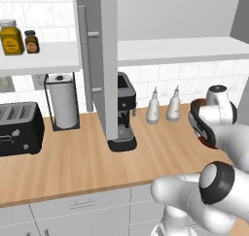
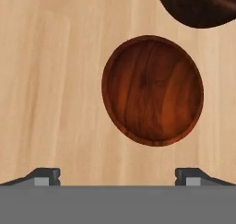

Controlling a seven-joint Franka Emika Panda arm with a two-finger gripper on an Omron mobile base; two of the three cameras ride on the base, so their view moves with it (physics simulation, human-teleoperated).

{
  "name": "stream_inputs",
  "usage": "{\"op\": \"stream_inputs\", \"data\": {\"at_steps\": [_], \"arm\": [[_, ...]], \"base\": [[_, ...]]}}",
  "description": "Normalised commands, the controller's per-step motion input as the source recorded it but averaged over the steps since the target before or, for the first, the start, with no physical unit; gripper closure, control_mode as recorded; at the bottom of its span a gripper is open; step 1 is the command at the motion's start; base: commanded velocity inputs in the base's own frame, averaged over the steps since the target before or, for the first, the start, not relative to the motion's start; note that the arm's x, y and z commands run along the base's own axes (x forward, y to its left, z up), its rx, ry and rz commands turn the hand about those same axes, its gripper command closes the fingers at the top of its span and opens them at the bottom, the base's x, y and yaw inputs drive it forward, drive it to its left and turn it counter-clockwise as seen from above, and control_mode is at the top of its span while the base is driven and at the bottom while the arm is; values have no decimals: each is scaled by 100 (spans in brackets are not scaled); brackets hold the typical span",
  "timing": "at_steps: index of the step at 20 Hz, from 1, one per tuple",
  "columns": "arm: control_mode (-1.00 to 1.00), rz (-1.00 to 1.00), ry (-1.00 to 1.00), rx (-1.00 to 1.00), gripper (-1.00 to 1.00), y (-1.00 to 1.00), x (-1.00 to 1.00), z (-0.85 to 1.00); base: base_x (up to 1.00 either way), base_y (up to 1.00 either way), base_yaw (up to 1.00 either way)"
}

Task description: Pick up the bowls on the counter and stack them on top of one another in the open cabinet. Place the smaller bowl on top of the larger bowl.

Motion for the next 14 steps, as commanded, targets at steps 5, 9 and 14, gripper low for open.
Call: {"op": "stream_inputs", "data": {"at_steps": [5, 9, 14], "arm": [[-100, -4, 6, 0, -100, 0, 20, -41], [-100, -2, 0, 0, -100, 0, 32, -14], [-100, -4, 0, 7, -100, -21, 41, -29]], "base": [[0, 0, 0], [0, 0, 0], [0, 0, 0]]}}
